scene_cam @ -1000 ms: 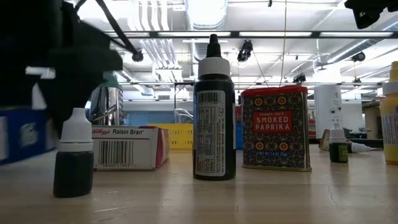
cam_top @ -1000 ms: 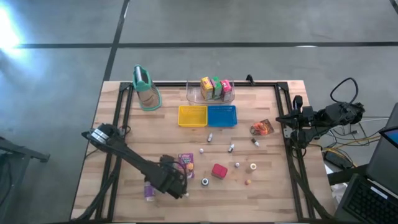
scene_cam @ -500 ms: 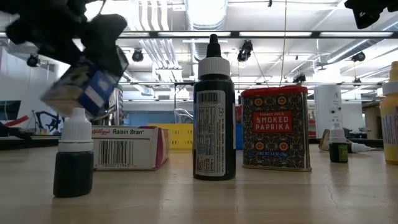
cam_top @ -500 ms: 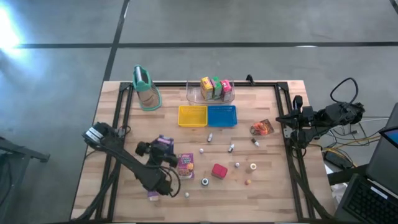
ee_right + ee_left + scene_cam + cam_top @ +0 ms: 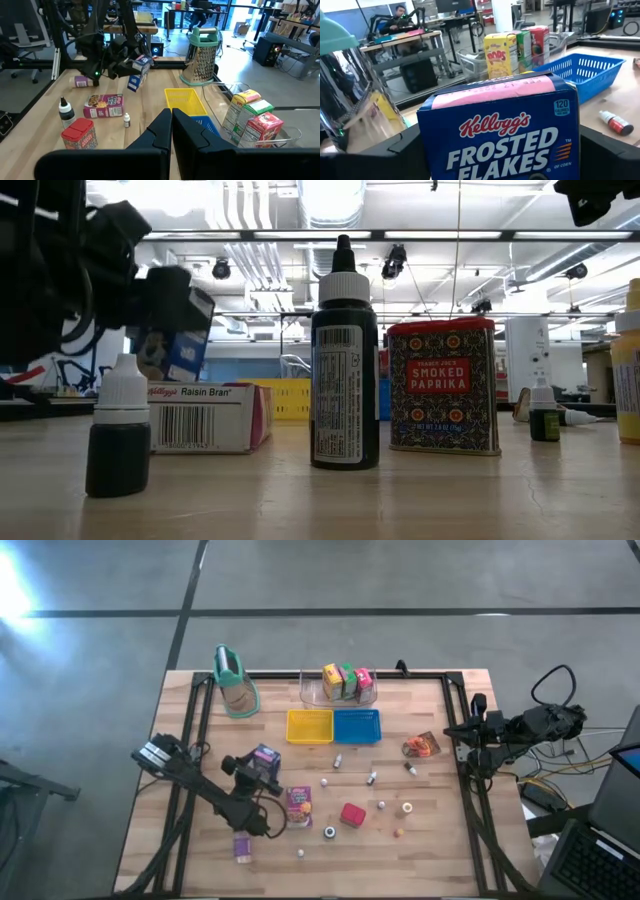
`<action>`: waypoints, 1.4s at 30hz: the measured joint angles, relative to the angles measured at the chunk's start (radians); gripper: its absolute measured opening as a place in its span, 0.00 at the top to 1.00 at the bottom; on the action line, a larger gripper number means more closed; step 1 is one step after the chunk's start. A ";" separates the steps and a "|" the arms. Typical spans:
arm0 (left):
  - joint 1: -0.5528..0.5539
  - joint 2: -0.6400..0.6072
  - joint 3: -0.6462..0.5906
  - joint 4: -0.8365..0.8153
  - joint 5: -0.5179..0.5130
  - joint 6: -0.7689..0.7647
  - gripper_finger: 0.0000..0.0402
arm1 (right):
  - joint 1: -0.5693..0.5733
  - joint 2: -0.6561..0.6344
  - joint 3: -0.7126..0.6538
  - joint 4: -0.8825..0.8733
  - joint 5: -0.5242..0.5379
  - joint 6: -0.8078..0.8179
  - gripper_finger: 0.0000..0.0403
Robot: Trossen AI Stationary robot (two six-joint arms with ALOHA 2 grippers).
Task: Pick & Place Kitchen Items
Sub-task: Adjust the cereal boxes on the table
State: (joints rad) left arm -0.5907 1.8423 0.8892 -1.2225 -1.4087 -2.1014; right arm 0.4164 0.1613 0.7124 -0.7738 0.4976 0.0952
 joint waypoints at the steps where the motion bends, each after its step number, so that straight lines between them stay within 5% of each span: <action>1: 0.000 0.000 -0.011 0.027 -0.004 0.023 0.13 | 0.000 0.000 0.000 0.000 0.000 0.000 0.98; 30: -0.001 0.001 -0.104 0.271 0.029 0.158 0.13 | 0.000 0.000 0.000 0.000 0.000 0.000 0.98; 42: -0.001 0.001 -0.105 0.294 0.054 0.162 0.01 | 0.000 0.000 0.000 0.000 0.000 0.000 0.98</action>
State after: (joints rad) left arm -0.5921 1.8431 0.7841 -0.9285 -1.3551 -1.9396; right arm 0.4160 0.1616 0.7124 -0.7738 0.4976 0.0948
